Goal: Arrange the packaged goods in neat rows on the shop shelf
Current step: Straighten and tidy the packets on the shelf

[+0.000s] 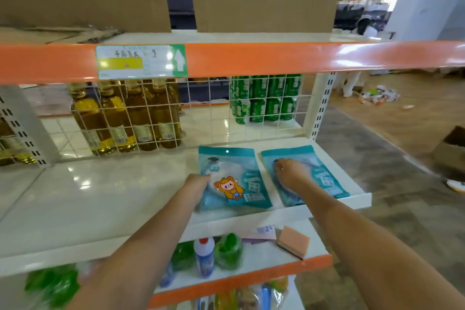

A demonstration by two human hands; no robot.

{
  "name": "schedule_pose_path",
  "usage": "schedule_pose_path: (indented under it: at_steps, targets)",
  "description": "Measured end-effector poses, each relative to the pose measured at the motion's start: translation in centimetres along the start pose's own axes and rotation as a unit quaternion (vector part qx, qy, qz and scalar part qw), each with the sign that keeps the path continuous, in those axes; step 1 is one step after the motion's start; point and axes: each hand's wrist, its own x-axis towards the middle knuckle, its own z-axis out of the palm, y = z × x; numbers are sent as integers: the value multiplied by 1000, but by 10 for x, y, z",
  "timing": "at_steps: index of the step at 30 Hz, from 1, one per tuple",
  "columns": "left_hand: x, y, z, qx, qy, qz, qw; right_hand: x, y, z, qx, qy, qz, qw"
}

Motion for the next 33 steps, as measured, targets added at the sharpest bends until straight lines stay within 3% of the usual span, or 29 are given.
schedule_pose_path:
  at_steps: [9,16,21,33]
  targets:
    - [-15,0,10,140,24,63,988,9,7,-6,53,0,-13,998]
    - [-20,-4,13,270,51,79,958,18,16,4,60,-14,-33,998]
    - [-21,-2,11,377,69,102,918,17,22,7,82,-23,-22,996]
    - [-21,3,10,396,54,95,912,13,29,1,43,-55,-29,997]
